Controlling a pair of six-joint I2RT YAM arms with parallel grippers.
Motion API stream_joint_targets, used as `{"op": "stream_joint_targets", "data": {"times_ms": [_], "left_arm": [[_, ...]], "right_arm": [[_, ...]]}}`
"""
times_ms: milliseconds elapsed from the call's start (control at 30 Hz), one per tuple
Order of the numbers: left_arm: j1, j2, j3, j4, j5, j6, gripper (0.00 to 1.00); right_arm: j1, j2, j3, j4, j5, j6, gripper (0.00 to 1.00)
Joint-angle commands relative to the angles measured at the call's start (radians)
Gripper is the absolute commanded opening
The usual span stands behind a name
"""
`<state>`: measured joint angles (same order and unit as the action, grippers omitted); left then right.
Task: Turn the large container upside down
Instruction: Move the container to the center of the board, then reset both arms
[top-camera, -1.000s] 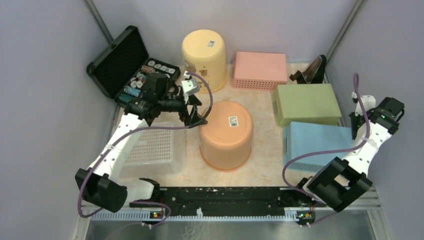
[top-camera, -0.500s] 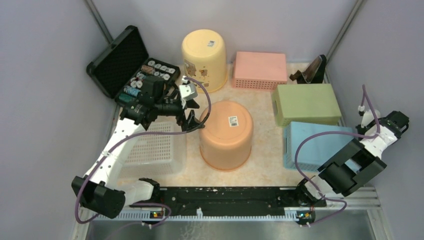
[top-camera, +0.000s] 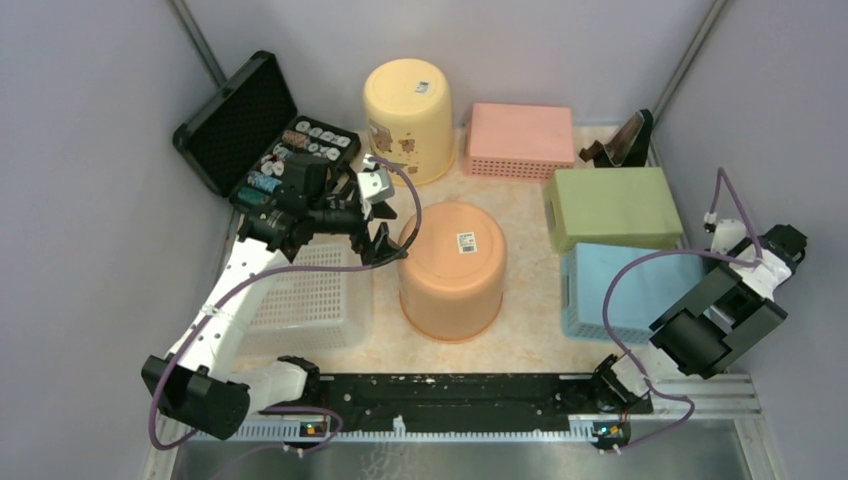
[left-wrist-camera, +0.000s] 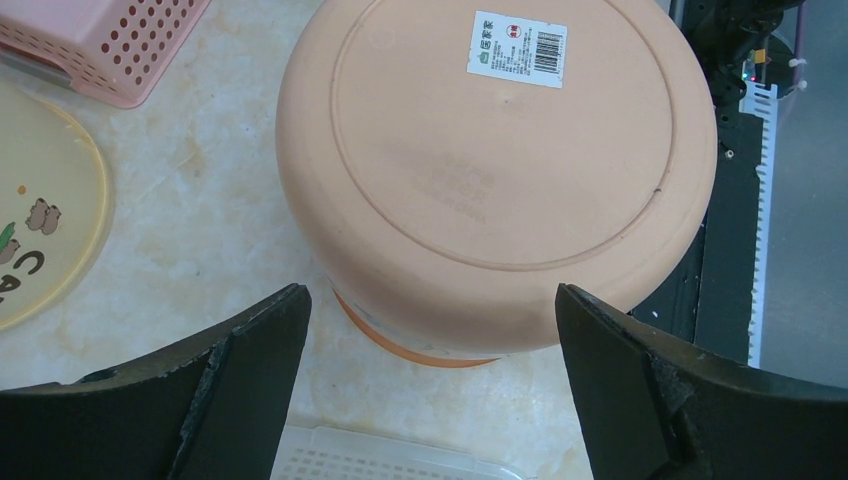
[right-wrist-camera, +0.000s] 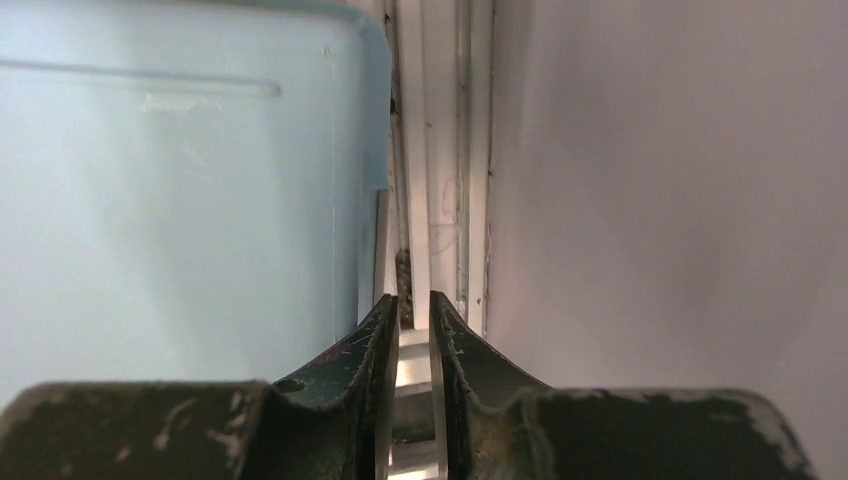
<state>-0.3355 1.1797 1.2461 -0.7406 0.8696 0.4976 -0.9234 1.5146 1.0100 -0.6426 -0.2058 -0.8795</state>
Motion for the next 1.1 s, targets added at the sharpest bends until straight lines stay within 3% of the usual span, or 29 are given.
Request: {"op": "stream_joint_targets", "data": {"times_ms": [0,200,367,533,733,833,900,1033,1067], "left_arm": [[0.003,-0.025,0.032,-0.011,0.011,0.01,0.99],[0.003,-0.049,0.02,-0.02,-0.012,0.017,0.99],[0.003,-0.09,0.023,-0.06,-0.058,0.025,0.99],[0.004,-0.162,0.012,-0.123,-0.04,0.064,0.99],[0.003,-0.289,-0.021,-0.167,-0.033,0.097,0.99],[0.005,-0.351,-0.041,-0.177,-0.032,0.104,0.99],[0.005,-0.37,-0.04,-0.207,-0.02,0.122,0.99],[0.006,-0.404,-0.045,-0.271,0.038,0.186,0.99],[0.006,-0.413,-0.051,-0.281,0.044,0.192,0.99]], "right_arm": [[0.076,0.012,0.014,-0.026,-0.094,0.035,0.18],[0.097,-0.004,0.051,-0.019,-0.09,0.068,0.22],[0.085,-0.124,0.084,-0.091,-0.059,0.022,0.43],[0.08,-0.255,0.193,-0.326,-0.127,-0.053,0.59],[0.1,-0.379,0.339,-0.586,-0.34,-0.092,0.65],[0.147,-0.426,0.4,-0.763,-0.491,-0.188,0.67],[0.173,-0.465,0.419,-0.86,-0.609,-0.25,0.75],[0.243,-0.637,0.358,-0.862,-0.785,-0.341,0.98],[0.244,-0.68,0.348,-0.862,-0.838,-0.361,0.99]]}}
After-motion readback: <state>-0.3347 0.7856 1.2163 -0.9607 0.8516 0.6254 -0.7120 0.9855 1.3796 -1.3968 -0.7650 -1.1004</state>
